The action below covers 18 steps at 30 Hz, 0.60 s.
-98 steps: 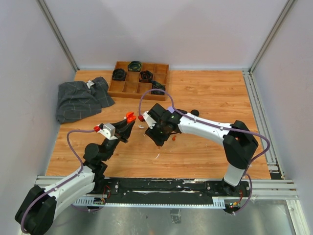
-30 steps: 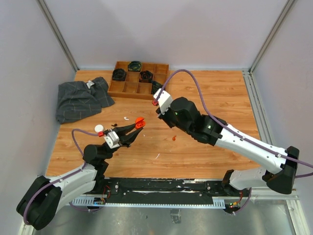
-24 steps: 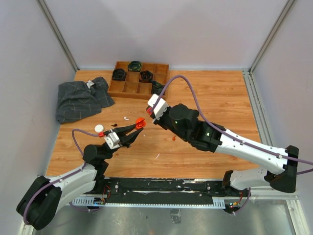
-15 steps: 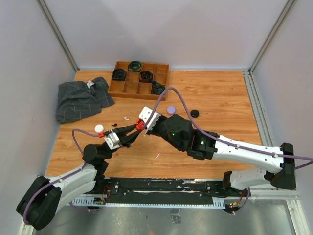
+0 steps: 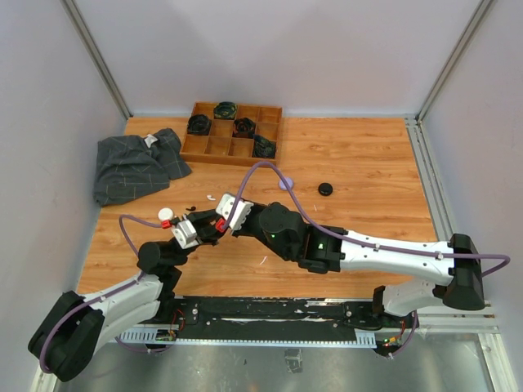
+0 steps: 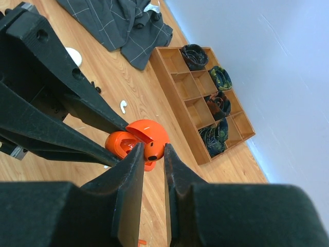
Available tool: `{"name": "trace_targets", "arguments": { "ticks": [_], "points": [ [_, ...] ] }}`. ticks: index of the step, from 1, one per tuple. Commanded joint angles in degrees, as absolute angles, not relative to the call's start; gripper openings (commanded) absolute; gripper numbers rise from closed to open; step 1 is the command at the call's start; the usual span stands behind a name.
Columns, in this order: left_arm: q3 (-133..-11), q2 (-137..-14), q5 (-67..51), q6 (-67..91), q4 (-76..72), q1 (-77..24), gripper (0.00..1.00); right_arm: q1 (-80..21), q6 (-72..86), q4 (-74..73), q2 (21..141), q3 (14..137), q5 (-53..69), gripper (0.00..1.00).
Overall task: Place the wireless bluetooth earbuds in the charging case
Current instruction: Place the earbud in the charging case.
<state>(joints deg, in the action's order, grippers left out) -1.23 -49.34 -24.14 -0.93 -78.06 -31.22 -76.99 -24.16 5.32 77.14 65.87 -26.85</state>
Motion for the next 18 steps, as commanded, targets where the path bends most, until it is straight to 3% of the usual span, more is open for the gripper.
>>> {"name": "trace_targets", "arguments": {
  "ticks": [1,18],
  "points": [
    [-2.3,-49.5,-22.2,0.1,-82.0,-30.9,0.0,-78.1,-24.9,7.9,78.2,65.2,-28.2,0.08],
    [-1.9,-50.0,-22.0,0.7,-81.3,-30.9,0.0,-79.4,-27.1,11.7,78.3,64.6,-32.0,0.08]
  ]
}}
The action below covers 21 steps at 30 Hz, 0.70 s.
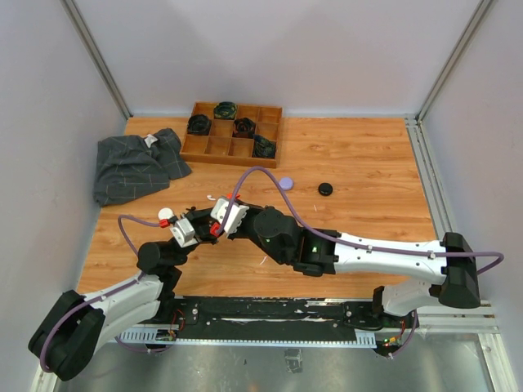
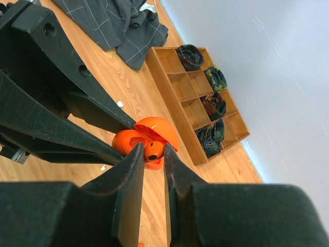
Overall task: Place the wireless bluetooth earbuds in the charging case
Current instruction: Place the earbud in the charging case.
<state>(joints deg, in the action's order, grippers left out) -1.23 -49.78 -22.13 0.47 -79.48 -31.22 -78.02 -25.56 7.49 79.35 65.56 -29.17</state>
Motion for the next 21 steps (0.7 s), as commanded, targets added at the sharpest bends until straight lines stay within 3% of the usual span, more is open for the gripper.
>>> {"name": "trace_targets", "arguments": {
  "ticks": [1,21],
  "points": [
    [-2.0,-50.1,-22.0,0.9,-81.2,-30.9,0.0,-79.6,-27.4,12.3,78.2,64.4,-32.4,0.08],
    [-2.9,-50.7,-23.0,3.5,-81.7,-30.9,0.0,-79.7,-29.6,15.8,80.9,63.5,-35.6,0.08]
  ]
}}
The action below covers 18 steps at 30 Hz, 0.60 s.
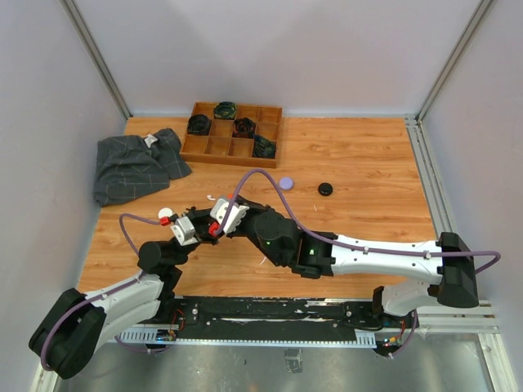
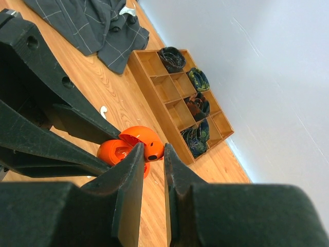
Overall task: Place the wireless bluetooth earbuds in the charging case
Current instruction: Place the earbud in the charging case.
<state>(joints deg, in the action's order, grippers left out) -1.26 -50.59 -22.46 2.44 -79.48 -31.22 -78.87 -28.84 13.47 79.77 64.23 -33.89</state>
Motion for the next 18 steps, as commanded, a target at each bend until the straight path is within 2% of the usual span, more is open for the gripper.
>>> {"name": "trace_targets", "arguments": {
  "ticks": [1,18],
  "points": [
    [-3.0,-50.7,-22.9,3.7,-81.8,-30.9,0.0,-79.7,-29.4,15.7,81.1,63.4,-35.5,0.08],
    [-3.2,-50.2,-17.7,8.4,-81.5,-30.9,0.0,-79.8,-28.4,14.7,80.8,61.7,-35.3,0.09]
  ]
}}
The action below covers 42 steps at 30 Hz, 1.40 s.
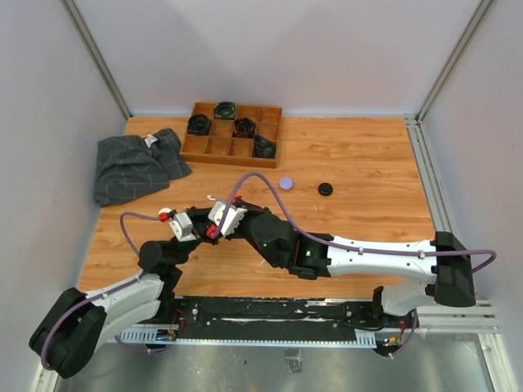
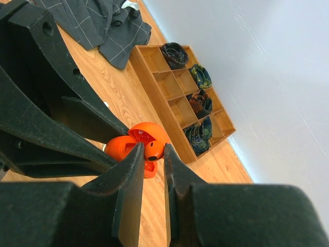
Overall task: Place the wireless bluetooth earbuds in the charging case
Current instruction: Place the earbud in the charging case.
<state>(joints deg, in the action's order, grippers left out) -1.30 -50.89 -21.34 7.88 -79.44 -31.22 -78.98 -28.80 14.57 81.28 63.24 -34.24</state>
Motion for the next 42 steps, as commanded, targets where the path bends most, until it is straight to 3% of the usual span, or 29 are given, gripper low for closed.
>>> {"name": "trace_targets", "arguments": {
  "ticks": [1,32,36,42],
  "points": [
    [-3.1,-50.1,-17.2,8.3,-81.2,-30.9,0.0,-79.9,-28.7,14.8,80.8,61.6,-35.3,0.09],
    [-2.7,-52.0,-18.0,7.8,-83.2,-30.9,0.0,-79.9,-20.9,10.8,83.7,64.2,-35.1,0.11],
    [-2.2,-52.6,-17.8,6.9,-83.7,-30.9,0.0,-79.8,-17.5,8.6,84.5,65.7,-36.1,0.2],
    [-1.6,-54.3,-18.0,6.5,-85.6,-30.9,0.0,-79.9,-16.0,8.0,82.9,66.2,-34.6,0.24]
  ]
}}
